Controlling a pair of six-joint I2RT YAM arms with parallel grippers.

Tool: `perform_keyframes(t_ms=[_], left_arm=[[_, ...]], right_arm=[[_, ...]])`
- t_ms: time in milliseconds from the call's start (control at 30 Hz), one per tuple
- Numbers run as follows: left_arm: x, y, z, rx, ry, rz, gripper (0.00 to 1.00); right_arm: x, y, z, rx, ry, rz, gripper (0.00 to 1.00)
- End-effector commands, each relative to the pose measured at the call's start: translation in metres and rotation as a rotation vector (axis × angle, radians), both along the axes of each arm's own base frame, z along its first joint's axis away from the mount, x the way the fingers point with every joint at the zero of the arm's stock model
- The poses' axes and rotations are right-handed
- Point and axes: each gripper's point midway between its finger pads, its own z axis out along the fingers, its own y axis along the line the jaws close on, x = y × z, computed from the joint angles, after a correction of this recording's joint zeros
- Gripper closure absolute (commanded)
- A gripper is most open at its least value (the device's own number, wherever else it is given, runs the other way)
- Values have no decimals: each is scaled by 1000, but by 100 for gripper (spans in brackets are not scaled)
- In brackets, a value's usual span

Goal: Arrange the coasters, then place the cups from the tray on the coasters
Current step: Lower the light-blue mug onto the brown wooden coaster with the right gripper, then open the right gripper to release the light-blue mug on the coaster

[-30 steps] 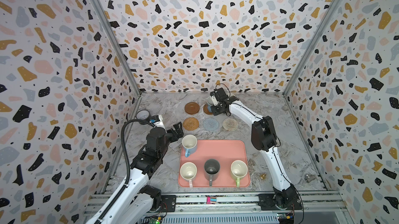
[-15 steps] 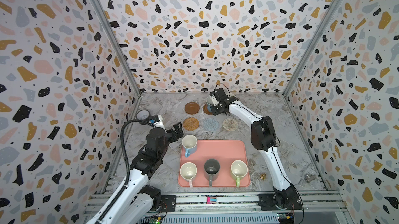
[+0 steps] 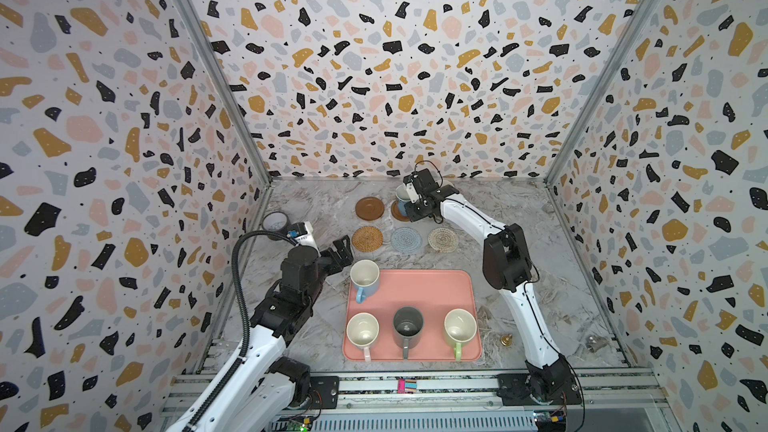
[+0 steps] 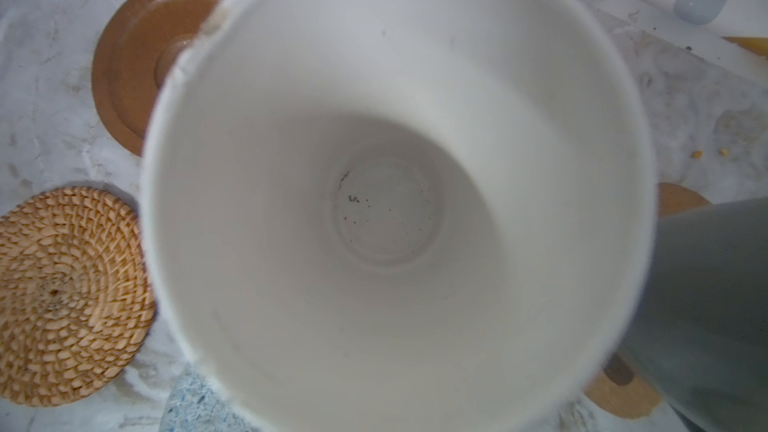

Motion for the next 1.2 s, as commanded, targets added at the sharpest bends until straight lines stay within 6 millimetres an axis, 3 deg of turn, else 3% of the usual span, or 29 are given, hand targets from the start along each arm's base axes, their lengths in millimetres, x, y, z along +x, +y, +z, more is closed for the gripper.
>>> perform_keyframes(t_ms=[0,1167], left_arm=[[-1,-1,5,-9,-17,0,1],[-2,1,6,-10,-22,7,1]], right_arm=[[8,2,19,19,-45,-4,68],[21,0,11,50,-57,-24,68]])
